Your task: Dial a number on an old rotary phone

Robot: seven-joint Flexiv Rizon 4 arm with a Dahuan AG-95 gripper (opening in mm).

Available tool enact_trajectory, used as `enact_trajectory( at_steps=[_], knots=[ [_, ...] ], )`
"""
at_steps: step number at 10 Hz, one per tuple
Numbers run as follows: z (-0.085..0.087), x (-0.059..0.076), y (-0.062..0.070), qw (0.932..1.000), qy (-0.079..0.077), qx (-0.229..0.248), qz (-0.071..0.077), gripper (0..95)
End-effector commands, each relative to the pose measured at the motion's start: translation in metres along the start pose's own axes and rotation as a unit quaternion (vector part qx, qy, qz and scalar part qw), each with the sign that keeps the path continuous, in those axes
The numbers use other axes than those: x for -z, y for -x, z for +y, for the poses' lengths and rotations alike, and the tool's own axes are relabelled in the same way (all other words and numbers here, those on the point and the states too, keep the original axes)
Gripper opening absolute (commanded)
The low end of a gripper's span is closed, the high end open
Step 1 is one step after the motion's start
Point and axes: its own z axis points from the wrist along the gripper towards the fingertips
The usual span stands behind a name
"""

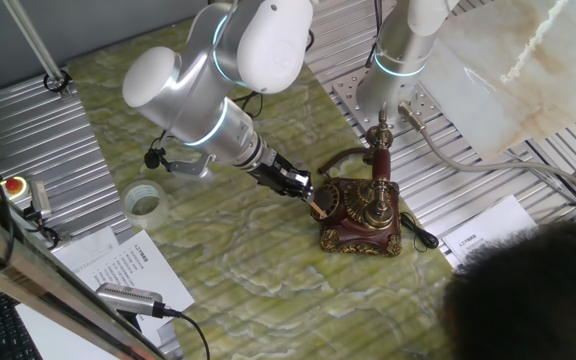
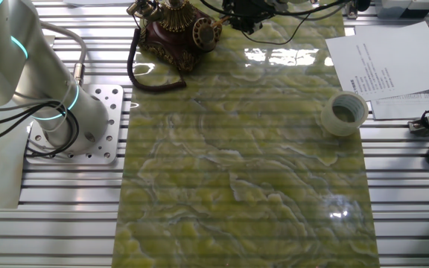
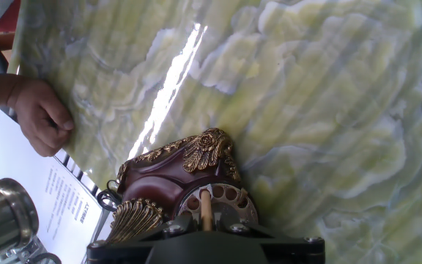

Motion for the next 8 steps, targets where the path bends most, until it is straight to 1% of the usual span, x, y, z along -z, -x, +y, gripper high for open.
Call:
enact_trajectory(
  at_steps=[1,8],
  knots=[
    [-0.0003,0.0005,0.0004,1.0,-0.001,-0.001,0.002,0.0],
    [-0.0024,0.0021,0.0039,1.0,-0.005,-0.001,0.007,0.0]
  ],
)
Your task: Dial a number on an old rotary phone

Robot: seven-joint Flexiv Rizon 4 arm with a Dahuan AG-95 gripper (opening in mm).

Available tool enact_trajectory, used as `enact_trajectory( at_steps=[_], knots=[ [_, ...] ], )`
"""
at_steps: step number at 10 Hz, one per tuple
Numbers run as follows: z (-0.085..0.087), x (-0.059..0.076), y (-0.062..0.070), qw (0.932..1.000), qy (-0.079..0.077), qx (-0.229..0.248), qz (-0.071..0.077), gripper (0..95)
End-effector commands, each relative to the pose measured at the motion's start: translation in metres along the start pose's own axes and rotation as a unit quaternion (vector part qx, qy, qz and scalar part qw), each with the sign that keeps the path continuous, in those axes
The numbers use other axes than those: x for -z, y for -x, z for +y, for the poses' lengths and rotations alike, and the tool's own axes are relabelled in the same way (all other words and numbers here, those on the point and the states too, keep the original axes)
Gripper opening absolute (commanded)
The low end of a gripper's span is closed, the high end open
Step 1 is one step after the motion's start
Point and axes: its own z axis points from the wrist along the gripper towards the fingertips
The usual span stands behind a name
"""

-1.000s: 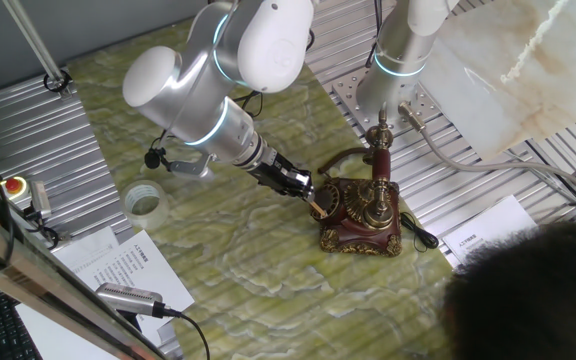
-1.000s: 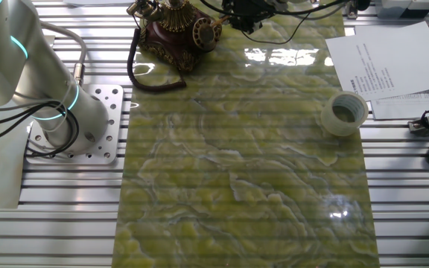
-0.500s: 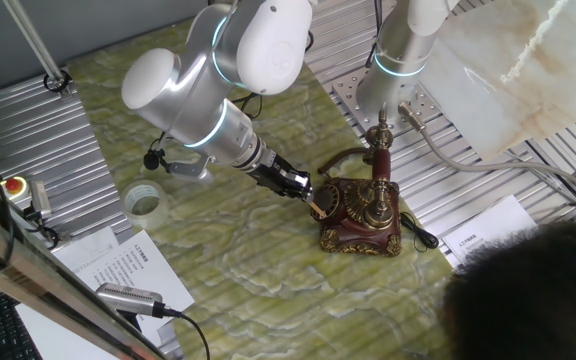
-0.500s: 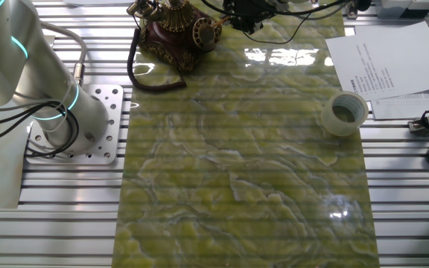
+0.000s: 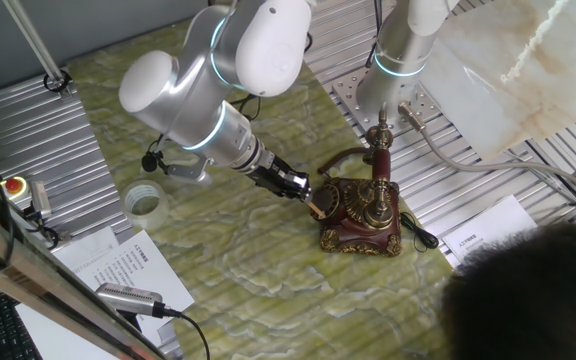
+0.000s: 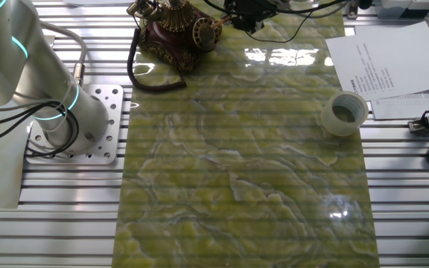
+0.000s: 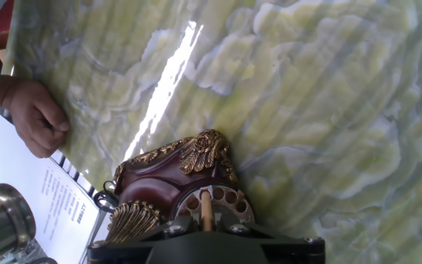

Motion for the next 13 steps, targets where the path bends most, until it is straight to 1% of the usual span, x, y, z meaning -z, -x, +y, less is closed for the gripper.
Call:
enact_trajectory(
  at_steps=[1,13],
  knots=[
    [-0.0008,-0.0011,0.0011,1.0,-0.001,-0.001,0.001,0.0],
    [-0.0055,-0.0029,0.0021,0.9999,-0.008,0.0,0.007,0.0]
  ],
)
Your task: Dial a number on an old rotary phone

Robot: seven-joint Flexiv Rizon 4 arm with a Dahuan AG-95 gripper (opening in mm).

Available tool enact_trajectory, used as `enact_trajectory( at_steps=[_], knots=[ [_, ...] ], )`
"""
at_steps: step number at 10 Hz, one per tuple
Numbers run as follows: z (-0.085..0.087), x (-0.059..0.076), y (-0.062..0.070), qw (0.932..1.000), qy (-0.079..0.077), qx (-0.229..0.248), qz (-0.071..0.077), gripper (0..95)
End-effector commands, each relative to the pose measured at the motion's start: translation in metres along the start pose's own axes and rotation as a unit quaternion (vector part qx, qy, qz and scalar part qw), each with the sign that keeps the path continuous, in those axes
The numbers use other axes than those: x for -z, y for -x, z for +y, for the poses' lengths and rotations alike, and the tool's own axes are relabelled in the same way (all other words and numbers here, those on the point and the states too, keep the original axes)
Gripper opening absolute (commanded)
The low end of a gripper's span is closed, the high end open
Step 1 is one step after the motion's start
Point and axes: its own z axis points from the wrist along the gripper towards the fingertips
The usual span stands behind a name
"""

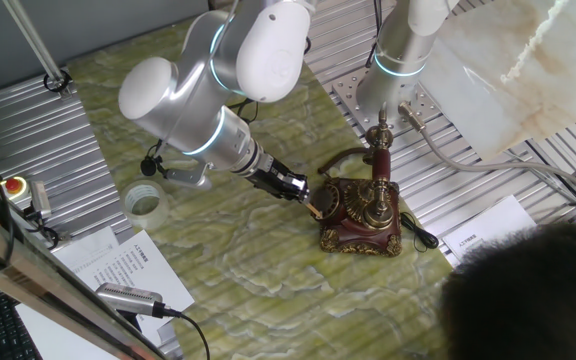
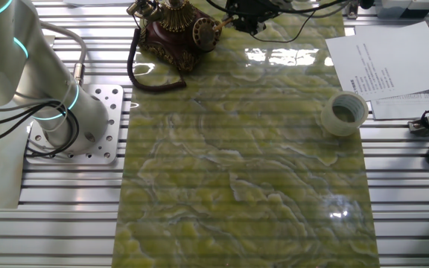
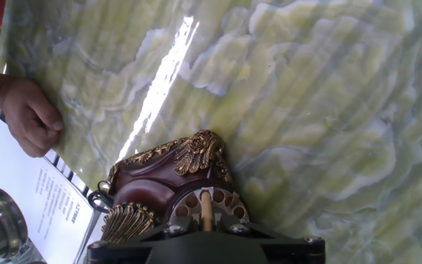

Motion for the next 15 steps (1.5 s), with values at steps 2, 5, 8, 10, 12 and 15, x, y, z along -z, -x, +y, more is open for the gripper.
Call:
enact_trajectory(
  at_steps=[2,5,8,10,12,15],
  knots=[
    [-0.0022,0.0002,-0.0006,1.0,-0.002,0.002,0.001,0.0],
    [-0.0034,0.0006,-0.001,1.0,-0.002,0.003,0.001,0.0],
    [-0.0058,0.001,-0.0017,1.0,-0.004,0.003,0.001,0.0],
    [-0.0072,0.0002,-0.0018,1.0,-0.005,0.003,0.001,0.0],
    [-0.0089,-0.0008,-0.002,1.0,-0.006,0.003,0.002,0.0],
    [-0.0102,-0.0015,-0.0021,0.9999,-0.009,0.003,0.004,0.0]
  ],
)
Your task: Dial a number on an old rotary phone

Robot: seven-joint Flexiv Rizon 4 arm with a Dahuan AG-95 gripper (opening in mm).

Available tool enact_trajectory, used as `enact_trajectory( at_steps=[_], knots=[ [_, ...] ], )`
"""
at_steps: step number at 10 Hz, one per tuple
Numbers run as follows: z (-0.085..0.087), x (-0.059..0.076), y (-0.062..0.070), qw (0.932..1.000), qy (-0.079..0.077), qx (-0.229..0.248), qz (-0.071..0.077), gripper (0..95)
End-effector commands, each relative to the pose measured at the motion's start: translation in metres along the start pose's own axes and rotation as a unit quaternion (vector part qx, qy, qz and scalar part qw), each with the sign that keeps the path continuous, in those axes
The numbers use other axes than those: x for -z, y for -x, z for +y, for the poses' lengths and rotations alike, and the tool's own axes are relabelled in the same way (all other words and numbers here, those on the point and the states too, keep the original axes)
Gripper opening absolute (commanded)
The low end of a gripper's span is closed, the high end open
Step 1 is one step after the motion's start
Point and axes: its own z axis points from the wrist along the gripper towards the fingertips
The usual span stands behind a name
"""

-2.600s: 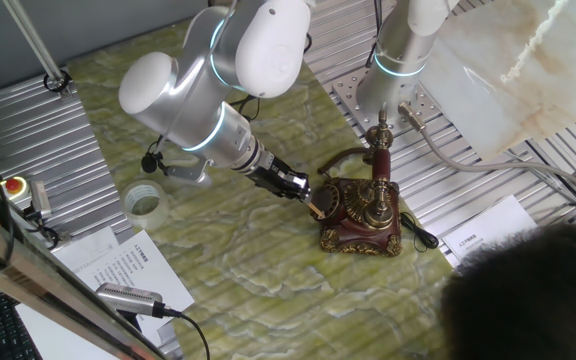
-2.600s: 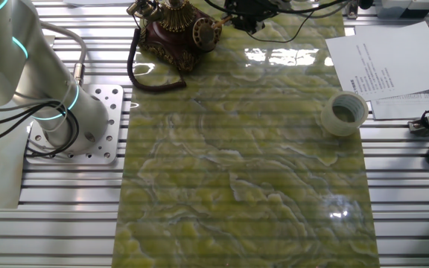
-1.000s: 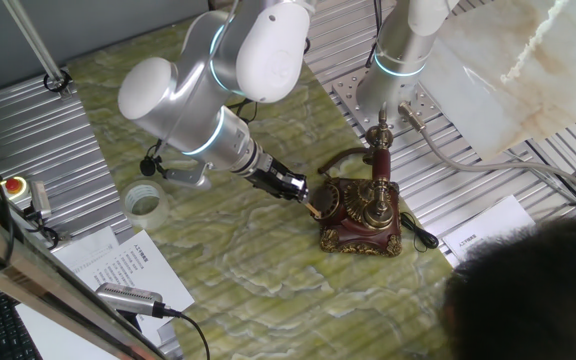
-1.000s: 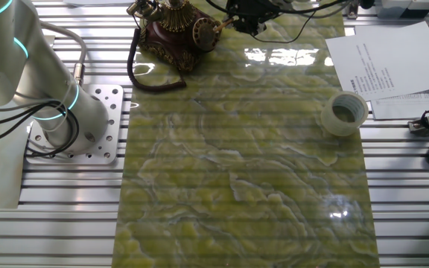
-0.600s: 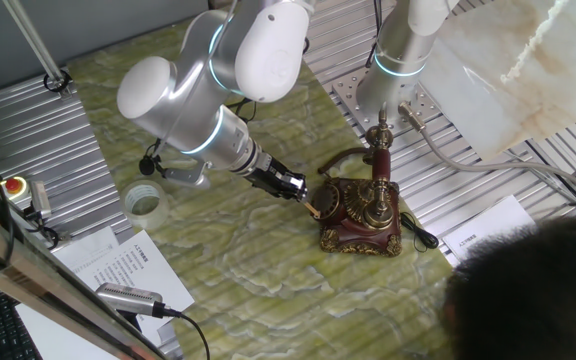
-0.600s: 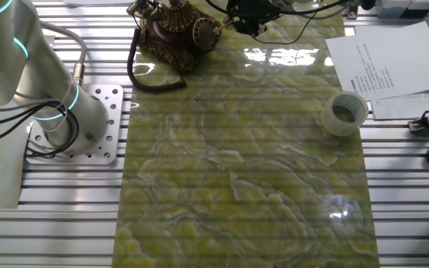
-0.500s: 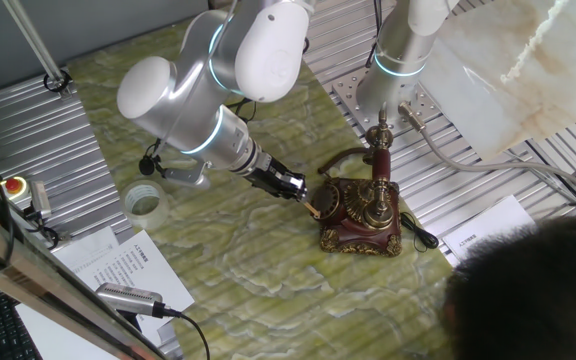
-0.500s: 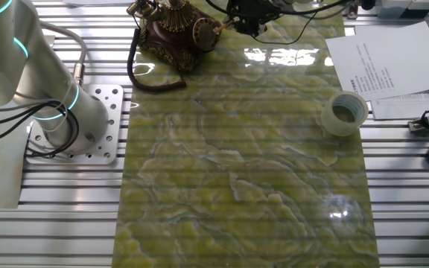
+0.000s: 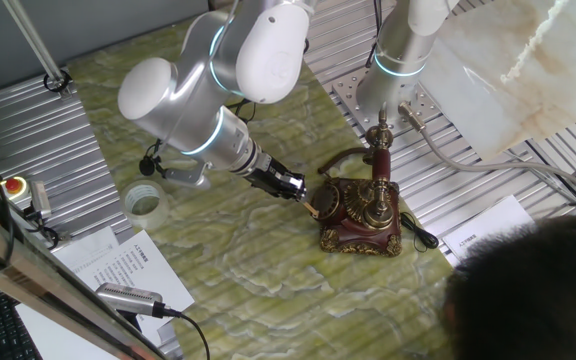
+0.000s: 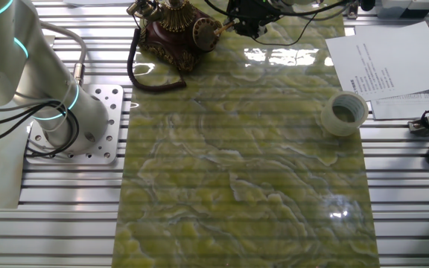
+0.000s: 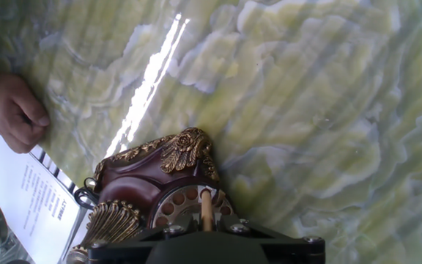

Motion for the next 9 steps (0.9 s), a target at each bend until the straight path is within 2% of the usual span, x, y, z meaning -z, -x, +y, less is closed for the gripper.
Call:
enact_trajectory(
  at_steps=[1,9],
  knots=[
    [-0.001,-0.0002,-0.0002,1.0,0.0,0.0,0.001,0.0],
    [-0.0081,-0.0015,-0.0021,1.0,-0.006,-0.003,0.004,0.0]
  ],
)
